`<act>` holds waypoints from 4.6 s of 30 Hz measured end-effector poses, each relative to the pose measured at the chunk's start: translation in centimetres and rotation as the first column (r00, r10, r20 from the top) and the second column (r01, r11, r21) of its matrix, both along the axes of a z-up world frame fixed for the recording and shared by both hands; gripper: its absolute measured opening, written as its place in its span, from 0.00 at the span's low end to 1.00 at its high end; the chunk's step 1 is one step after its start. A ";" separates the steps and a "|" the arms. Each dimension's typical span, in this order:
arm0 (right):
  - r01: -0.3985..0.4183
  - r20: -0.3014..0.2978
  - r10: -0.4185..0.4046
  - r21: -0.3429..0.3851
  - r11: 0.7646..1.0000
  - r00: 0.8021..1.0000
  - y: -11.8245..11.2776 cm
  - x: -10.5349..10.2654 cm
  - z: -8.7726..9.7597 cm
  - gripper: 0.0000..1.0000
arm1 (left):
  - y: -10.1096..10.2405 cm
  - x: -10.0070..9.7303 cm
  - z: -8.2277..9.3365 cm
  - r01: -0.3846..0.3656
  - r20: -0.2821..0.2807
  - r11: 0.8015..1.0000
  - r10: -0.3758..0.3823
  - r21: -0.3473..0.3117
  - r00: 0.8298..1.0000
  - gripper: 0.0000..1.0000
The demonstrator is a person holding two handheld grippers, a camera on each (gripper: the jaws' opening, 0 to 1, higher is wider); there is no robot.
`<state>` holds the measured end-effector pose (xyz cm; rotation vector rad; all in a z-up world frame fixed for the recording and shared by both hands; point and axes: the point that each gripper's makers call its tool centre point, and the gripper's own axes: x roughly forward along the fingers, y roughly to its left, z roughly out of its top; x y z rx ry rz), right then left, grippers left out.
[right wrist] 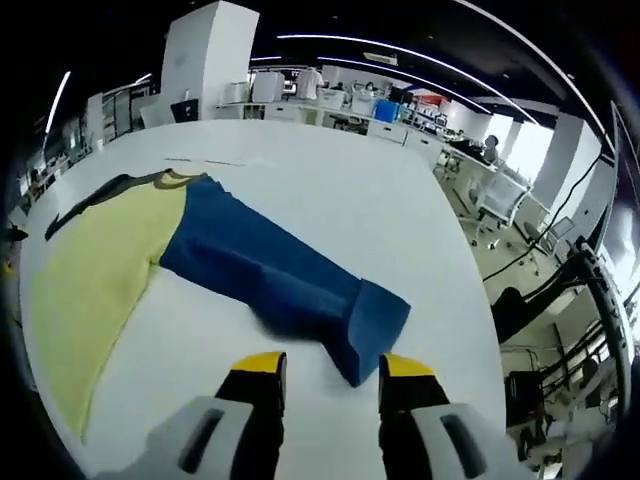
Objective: Fold the garment on the visible template until the final outline fits inside the template.
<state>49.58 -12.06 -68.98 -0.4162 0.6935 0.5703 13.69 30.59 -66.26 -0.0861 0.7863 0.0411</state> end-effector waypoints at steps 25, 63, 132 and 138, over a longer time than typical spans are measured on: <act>0.210 -0.043 -0.210 0.013 0.978 0.977 -5.5 2.6 -0.9 0.00 | -0.2 0.2 0.4 -0.005 -0.007 1.000 0.005 0.018 1.000 0.95; 0.278 -0.187 -0.251 0.142 0.950 0.950 -1.6 1.8 -0.3 0.00 | -0.2 0.4 0.5 0.045 -0.012 0.998 -0.044 0.054 0.999 0.94; -0.282 -0.147 0.300 0.136 0.950 0.942 23.8 -3.1 5.7 0.00 | -1.8 0.8 0.9 0.144 -0.012 0.990 -0.144 -0.012 0.990 0.96; -0.304 -0.150 0.324 0.139 0.942 0.934 25.1 -3.7 5.7 0.00 | -2.1 0.9 0.7 0.149 -0.008 0.989 -0.149 -0.020 0.989 0.97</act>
